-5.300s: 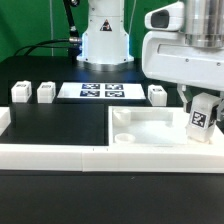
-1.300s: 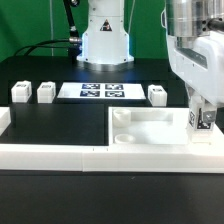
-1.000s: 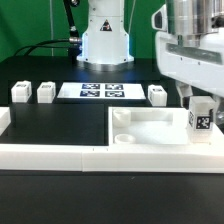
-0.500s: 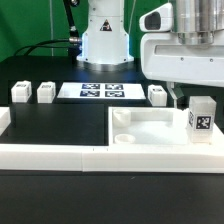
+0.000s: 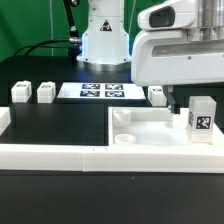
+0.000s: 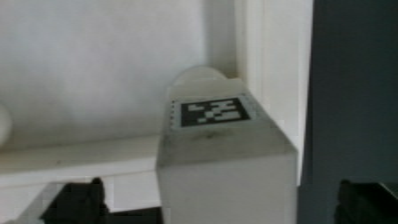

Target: Assemble square table

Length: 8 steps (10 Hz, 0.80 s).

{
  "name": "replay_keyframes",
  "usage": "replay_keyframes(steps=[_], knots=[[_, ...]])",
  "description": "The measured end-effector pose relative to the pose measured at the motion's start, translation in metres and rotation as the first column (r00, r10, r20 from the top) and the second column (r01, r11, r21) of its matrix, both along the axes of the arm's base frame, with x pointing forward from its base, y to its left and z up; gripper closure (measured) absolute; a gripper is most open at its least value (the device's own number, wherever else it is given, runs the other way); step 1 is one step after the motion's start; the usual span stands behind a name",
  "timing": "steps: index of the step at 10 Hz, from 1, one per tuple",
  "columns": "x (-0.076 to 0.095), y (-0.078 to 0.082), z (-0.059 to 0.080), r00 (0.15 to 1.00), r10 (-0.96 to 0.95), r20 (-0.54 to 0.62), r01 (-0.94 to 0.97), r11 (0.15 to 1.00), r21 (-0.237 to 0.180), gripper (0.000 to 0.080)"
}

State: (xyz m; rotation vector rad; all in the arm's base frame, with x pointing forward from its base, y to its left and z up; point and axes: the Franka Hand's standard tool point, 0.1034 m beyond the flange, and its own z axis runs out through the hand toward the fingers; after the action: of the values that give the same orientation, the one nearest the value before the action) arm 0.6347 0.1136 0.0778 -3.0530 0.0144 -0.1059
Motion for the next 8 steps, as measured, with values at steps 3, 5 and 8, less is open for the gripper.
replay_keyframes(steps=[3, 5, 8], knots=[[-0.0002, 0.0002, -0.0004, 0.997, -0.081, -0.008, 0.081, 0.997, 0.008, 0.0349], [-0.0003, -0.0007, -0.0008, 0.963, -0.267, -0.028, 0.268, 0.963, 0.018, 0.0510], [0.0004, -0.0024, 0.0010, 0.721, -0.685, -0.099, 0.687, 0.726, -0.024, 0.0510]])
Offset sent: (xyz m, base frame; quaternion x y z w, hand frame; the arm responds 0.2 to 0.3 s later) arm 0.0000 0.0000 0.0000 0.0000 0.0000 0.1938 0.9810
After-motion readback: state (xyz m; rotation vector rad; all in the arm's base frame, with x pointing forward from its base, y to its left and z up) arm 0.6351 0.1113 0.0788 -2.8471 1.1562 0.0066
